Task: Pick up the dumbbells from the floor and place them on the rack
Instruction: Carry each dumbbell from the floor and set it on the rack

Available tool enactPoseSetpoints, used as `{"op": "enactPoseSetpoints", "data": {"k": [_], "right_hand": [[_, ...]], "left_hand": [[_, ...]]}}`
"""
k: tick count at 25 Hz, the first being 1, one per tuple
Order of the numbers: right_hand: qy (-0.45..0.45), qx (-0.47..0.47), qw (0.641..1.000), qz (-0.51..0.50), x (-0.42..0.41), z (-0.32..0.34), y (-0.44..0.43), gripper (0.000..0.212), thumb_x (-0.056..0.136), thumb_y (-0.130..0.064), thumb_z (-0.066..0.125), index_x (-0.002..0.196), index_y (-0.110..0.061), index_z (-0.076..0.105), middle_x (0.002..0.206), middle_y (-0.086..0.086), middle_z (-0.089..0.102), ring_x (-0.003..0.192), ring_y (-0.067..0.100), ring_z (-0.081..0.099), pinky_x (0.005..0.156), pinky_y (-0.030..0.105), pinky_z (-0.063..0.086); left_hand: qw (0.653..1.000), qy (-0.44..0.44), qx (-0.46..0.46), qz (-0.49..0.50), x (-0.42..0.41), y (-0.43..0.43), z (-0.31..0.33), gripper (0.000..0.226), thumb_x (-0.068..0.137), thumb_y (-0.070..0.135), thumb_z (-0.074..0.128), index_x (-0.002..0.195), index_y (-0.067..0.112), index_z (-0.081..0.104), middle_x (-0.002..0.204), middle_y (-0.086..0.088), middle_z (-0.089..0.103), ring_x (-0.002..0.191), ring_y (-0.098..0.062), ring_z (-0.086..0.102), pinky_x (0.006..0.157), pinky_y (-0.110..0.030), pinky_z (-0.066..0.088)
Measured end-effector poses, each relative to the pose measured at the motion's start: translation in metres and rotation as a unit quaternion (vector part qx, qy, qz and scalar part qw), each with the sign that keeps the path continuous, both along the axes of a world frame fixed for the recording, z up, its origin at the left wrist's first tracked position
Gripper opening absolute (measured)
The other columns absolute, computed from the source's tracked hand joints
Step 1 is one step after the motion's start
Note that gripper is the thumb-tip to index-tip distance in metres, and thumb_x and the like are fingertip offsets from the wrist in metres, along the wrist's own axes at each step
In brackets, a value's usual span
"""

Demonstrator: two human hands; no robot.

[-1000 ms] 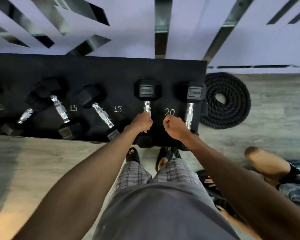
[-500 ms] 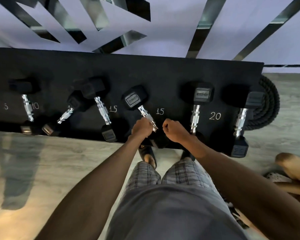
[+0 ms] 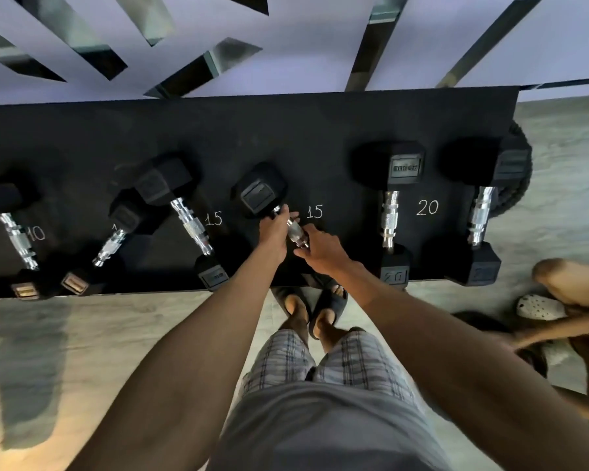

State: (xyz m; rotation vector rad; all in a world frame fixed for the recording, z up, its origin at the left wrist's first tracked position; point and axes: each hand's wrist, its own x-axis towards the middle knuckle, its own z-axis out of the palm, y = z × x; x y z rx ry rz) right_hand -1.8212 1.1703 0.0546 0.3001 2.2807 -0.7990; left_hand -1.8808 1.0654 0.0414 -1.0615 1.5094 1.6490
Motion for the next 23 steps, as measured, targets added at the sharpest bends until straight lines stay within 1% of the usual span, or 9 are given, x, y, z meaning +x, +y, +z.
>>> {"op": "enactPoseSetpoints", "data": {"k": [2, 5, 8, 9, 12, 14, 17, 21, 23], "right_hand": [[0.019, 0.007, 1.0, -0.011, -0.002, 0.0, -0.003, 0.037, 0.093, -0.024, 0.061, 0.124, -0.01, 0.048, 0.115, 0.01, 0.067, 0.112, 0.03, 0.059, 0.094, 0.041, 0.038], [0.029, -0.003, 0.999, -0.036, -0.002, -0.003, -0.003, 0.03, 0.092, -0.017, 0.06, 0.12, -0.009, 0.05, 0.111, 0.01, 0.068, 0.11, 0.031, 0.06, 0.092, 0.041, 0.037], [0.044, 0.003, 0.996, -0.071, 0.001, -0.002, -0.003, 0.029, 0.092, -0.017, 0.059, 0.119, -0.008, 0.051, 0.111, 0.01, 0.068, 0.108, 0.03, 0.061, 0.092, 0.042, 0.038], [0.044, -0.005, 0.995, -0.092, 0.002, -0.003, -0.002, 0.03, 0.092, -0.018, 0.06, 0.119, -0.009, 0.051, 0.11, 0.01, 0.068, 0.108, 0.03, 0.061, 0.094, 0.043, 0.039], [0.051, -0.044, 0.983, -0.171, 0.006, -0.003, -0.005, 0.034, 0.091, -0.02, 0.063, 0.121, -0.01, 0.051, 0.108, 0.008, 0.07, 0.104, 0.029, 0.065, 0.095, 0.049, 0.047], [0.066, -0.064, 0.971, -0.22, 0.001, -0.002, -0.006, 0.037, 0.091, -0.019, 0.064, 0.125, -0.008, 0.051, 0.11, 0.009, 0.07, 0.104, 0.029, 0.065, 0.093, 0.051, 0.05], [0.069, -0.074, 0.96, -0.263, -0.008, 0.0, -0.006, 0.037, 0.092, -0.016, 0.063, 0.125, -0.004, 0.051, 0.113, 0.012, 0.069, 0.105, 0.031, 0.065, 0.091, 0.048, 0.051], [0.075, -0.08, 0.956, -0.274, -0.011, -0.006, -0.006, 0.036, 0.093, -0.016, 0.061, 0.125, -0.004, 0.049, 0.114, 0.011, 0.067, 0.105, 0.03, 0.065, 0.09, 0.047, 0.052], [0.072, -0.078, 0.956, -0.273, -0.011, -0.008, -0.007, 0.037, 0.094, -0.016, 0.061, 0.126, -0.005, 0.048, 0.115, 0.011, 0.067, 0.106, 0.029, 0.064, 0.09, 0.046, 0.052]], "left_hand": [[1.0, 0.005, -0.011, 0.008, -0.002, 0.002, 0.004, 0.041, 0.094, 0.028, 0.06, 0.123, 0.0, 0.055, 0.079, -0.001, 0.072, 0.081, -0.017, 0.069, 0.098, -0.043, 0.053], [0.999, 0.013, -0.041, 0.003, -0.003, 0.006, 0.001, 0.032, 0.094, 0.025, 0.061, 0.116, 0.003, 0.055, 0.074, -0.001, 0.067, 0.072, -0.015, 0.066, 0.096, -0.042, 0.054], [0.998, 0.024, -0.049, -0.035, -0.006, 0.015, 0.009, 0.016, 0.094, 0.026, 0.06, 0.097, 0.01, 0.059, 0.077, -0.001, 0.067, 0.078, -0.018, 0.066, 0.094, -0.039, 0.055], [0.997, 0.033, -0.053, -0.052, -0.008, 0.017, 0.007, 0.016, 0.094, 0.027, 0.061, 0.093, 0.012, 0.059, 0.082, -0.003, 0.069, 0.082, -0.019, 0.066, 0.092, -0.038, 0.055], [0.986, 0.052, -0.088, -0.133, -0.015, 0.026, 0.012, 0.032, 0.092, 0.033, 0.061, 0.108, 0.005, 0.063, 0.102, -0.008, 0.072, 0.092, -0.022, 0.069, 0.083, -0.032, 0.055], [0.976, 0.067, -0.098, -0.18, -0.026, 0.034, 0.018, 0.034, 0.093, 0.032, 0.06, 0.111, 0.004, 0.063, 0.1, -0.007, 0.071, 0.093, -0.022, 0.069, 0.081, -0.031, 0.053], [0.965, 0.078, -0.091, -0.234, -0.04, 0.045, 0.022, 0.031, 0.094, 0.032, 0.059, 0.107, 0.004, 0.064, 0.09, -0.005, 0.071, 0.089, -0.021, 0.069, 0.093, -0.037, 0.054], [0.952, 0.076, -0.106, -0.278, -0.047, 0.049, 0.019, 0.034, 0.095, 0.034, 0.057, 0.109, 0.004, 0.064, 0.102, -0.009, 0.072, 0.097, -0.023, 0.069, 0.096, -0.037, 0.052], [0.95, 0.072, -0.107, -0.284, -0.047, 0.05, 0.02, 0.031, 0.096, 0.033, 0.055, 0.104, 0.004, 0.063, 0.099, -0.007, 0.069, 0.094, -0.022, 0.067, 0.094, -0.034, 0.051]]}}
